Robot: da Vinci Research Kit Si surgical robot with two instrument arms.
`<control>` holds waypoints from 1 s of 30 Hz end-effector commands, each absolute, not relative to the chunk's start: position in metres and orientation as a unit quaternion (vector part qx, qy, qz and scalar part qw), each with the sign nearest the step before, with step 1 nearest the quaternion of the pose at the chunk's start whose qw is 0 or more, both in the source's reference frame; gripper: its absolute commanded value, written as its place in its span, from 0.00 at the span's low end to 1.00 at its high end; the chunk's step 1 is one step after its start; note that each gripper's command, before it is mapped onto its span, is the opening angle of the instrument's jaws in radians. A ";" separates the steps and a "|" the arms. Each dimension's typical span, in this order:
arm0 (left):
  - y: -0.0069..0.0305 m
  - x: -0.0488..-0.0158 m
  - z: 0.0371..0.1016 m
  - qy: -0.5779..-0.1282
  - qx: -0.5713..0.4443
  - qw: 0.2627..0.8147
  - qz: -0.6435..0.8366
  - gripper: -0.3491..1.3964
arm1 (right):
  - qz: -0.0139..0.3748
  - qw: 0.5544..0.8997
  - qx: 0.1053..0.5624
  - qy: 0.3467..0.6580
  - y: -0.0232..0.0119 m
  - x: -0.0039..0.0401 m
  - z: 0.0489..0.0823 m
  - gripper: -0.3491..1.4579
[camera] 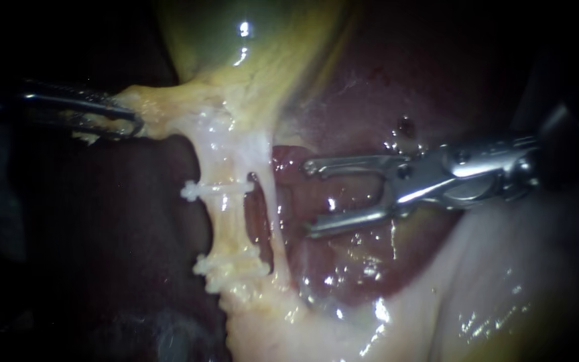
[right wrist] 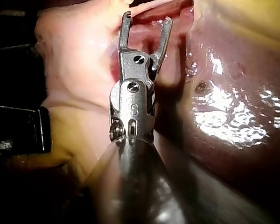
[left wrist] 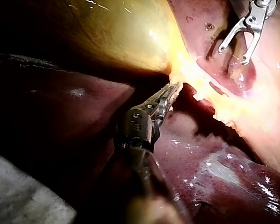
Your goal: Going back third clip left tube
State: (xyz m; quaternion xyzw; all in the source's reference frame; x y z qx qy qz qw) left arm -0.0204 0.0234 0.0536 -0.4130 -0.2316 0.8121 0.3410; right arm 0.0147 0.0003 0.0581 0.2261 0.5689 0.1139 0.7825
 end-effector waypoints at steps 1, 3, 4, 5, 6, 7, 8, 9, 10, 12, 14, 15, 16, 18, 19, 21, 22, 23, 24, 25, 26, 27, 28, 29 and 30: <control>0.0234 -0.0204 0.0536 -0.232 -0.413 0.341 0.812 0.00 | 0.115 0.782 0.226 0.569 0.0002 0.0146 0.0581 0.47; 0.0234 -0.0204 0.0536 -0.232 -0.413 0.341 0.812 0.00 | 0.112 0.782 0.225 0.570 0.0002 0.0143 0.0581 0.47; 0.0234 -0.0204 0.0536 -0.232 -0.413 0.341 0.812 0.00 | 0.111 0.782 0.226 0.570 0.0002 0.0142 0.0581 0.47; 0.0234 -0.0204 0.0536 -0.232 -0.413 0.341 0.812 0.00 | 0.111 0.782 0.226 0.570 0.0001 0.0141 0.0580 0.47; 0.0234 -0.0204 0.0537 -0.232 -0.413 0.341 0.812 0.00 | 0.110 0.782 0.227 0.570 0.0001 0.0140 0.0580 0.47; 0.0235 -0.0204 0.0537 -0.232 -0.413 0.341 0.812 0.00 | 0.110 0.782 0.227 0.570 0.0001 0.0139 0.0580 0.47; 0.0235 -0.0204 0.0537 -0.232 -0.413 0.341 0.812 0.00 | 0.110 0.782 0.227 0.570 0.0001 0.0138 0.0580 0.47; 0.0235 -0.0204 0.0537 -0.232 -0.413 0.341 0.812 0.00 | 0.110 0.782 0.227 0.570 0.0001 0.0137 0.0580 0.47; 0.0235 -0.0204 0.0538 -0.231 -0.413 0.341 0.812 0.00 | 0.107 0.782 0.225 0.571 0.0001 0.0136 0.0580 0.47; 0.0234 -0.0206 0.0541 -0.231 -0.413 0.341 0.812 0.00 | 0.107 0.782 0.226 0.571 0.0000 0.0136 0.0579 0.47; 0.0231 -0.0209 0.0547 -0.229 -0.414 0.344 0.811 0.00 | 0.107 0.782 0.226 0.571 0.0000 0.0135 0.0579 0.47; 0.0230 -0.0211 0.0551 -0.227 -0.412 0.344 0.813 0.00 | 0.107 0.782 0.226 0.571 0.0000 0.0135 0.0579 0.47; 0.0228 -0.0213 0.0555 -0.229 -0.412 0.346 0.812 0.00 | 0.107 0.782 0.226 0.571 0.0000 0.0135 0.0579 0.47; 0.0225 -0.0220 0.0567 -0.229 -0.412 0.344 0.812 0.00 | 0.107 0.782 0.226 0.571 0.0000 0.0134 0.0579 0.47; 0.0224 -0.0224 0.0572 -0.230 -0.413 0.343 0.812 0.00 | 0.107 0.782 0.226 0.571 0.0000 0.0134 0.0579 0.47; 0.0224 -0.0232 0.0586 -0.232 -0.412 0.343 0.812 0.00 | 0.107 0.782 0.226 0.571 0.0000 0.0133 0.0579 0.47; 0.0224 -0.0235 0.0592 -0.233 -0.412 0.342 0.812 0.00 | 0.106 0.782 0.226 0.571 0.0000 0.0133 0.0579 0.47; 0.0225 -0.0240 0.0599 -0.235 -0.410 0.343 0.812 0.00 | 0.106 0.782 0.226 0.571 0.0000 0.0132 0.0579 0.47; 0.0226 -0.0243 0.0604 -0.236 -0.410 0.345 0.811 0.00 | 0.106 0.782 0.226 0.571 0.0000 0.0132 0.0579 0.47; 0.0226 -0.0246 0.0609 -0.237 -0.409 0.344 0.812 0.00 | 0.106 0.782 0.226 0.571 0.0000 0.0131 0.0579 0.47; 0.0227 -0.0249 0.0615 -0.237 -0.409 0.343 0.812 0.00 | 0.106 0.782 0.226 0.571 -0.0001 0.0131 0.0579 0.47; 0.0226 -0.0251 0.0620 -0.236 -0.409 0.342 0.812 0.00 | 0.106 0.782 0.226 0.571 -0.0001 0.0131 0.0579 0.47; 0.0226 -0.0253 0.0624 -0.237 -0.409 0.341 0.812 0.00 | 0.106 0.782 0.226 0.571 -0.0001 0.0131 0.0579 0.47; 0.0225 -0.0253 0.0626 -0.239 -0.409 0.343 0.811 0.00 | 0.106 0.782 0.226 0.571 -0.0001 0.0131 0.0579 0.47; 0.0224 -0.0255 0.0629 -0.238 -0.408 0.343 0.812 0.00 | 0.106 0.782 0.226 0.571 -0.0001 0.0131 0.0579 0.47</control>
